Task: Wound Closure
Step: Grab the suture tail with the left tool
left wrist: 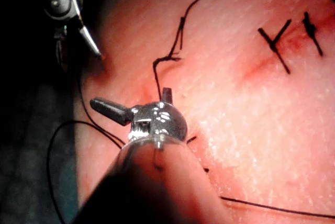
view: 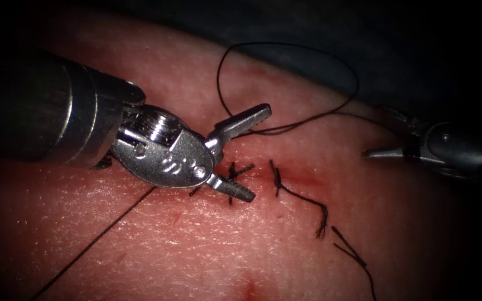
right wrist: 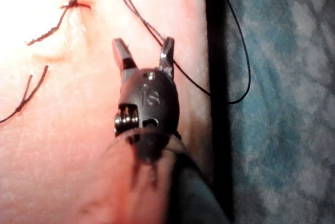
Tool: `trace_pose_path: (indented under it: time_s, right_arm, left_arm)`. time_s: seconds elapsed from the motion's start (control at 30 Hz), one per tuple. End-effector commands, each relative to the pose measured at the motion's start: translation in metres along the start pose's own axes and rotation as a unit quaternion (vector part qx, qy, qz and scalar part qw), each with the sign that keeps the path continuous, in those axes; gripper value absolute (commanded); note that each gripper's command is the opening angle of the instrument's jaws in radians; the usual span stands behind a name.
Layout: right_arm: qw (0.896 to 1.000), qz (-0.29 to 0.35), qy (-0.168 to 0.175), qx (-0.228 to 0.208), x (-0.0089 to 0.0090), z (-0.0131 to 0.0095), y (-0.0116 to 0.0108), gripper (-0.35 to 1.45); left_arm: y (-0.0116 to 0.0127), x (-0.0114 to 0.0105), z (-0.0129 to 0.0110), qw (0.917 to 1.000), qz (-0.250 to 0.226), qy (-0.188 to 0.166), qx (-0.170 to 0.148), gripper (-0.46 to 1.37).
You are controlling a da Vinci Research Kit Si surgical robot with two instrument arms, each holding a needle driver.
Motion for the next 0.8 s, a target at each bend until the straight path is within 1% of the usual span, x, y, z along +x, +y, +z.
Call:
trace_pose_path:
  time_s: [0.03, 0.1, 0.17, 0.37, 0.53, 0.8]
  right_arm:
    - [1.000, 0.000, 0.001, 0.000, 0.0000, 0.0000, 0.0000, 0.96]
    - [1.000, -0.001, 0.001, 0.000, 0.0000, 0.0000, 0.0000, 0.96]
    - [1.000, -0.001, 0.002, 0.000, -0.0001, 0.0001, -0.0001, 0.96]
    - [1.000, -0.002, 0.002, -0.001, -0.0004, 0.0002, -0.0001, 0.95]
    - [1.000, -0.003, 0.002, -0.001, -0.0005, 0.0002, -0.0002, 0.95]
    - [1.000, -0.003, 0.002, -0.001, -0.0005, 0.0003, -0.0003, 0.94]
  left_arm:
    - [0.0004, 0.0005, 0.0001, 0.9999, 0.012, -0.003, 0.003, 0.96]
    - [0.0011, 0.0009, 0.0001, 0.9997, 0.025, -0.002, 0.003, 0.96]
    - [0.0023, 0.0013, 0.0002, 0.9995, 0.029, 0.011, 0.004, 0.97]
    - [0.0045, 0.0013, 0.0002, 0.9991, 0.035, 0.021, 0.008, 0.98]
    - [0.0052, 0.0010, 0.0001, 0.9990, 0.037, 0.025, 0.007, 0.97]
    - [0.0049, 0.0011, 0.0000, 0.9987, 0.036, 0.034, 0.011, 0.97]
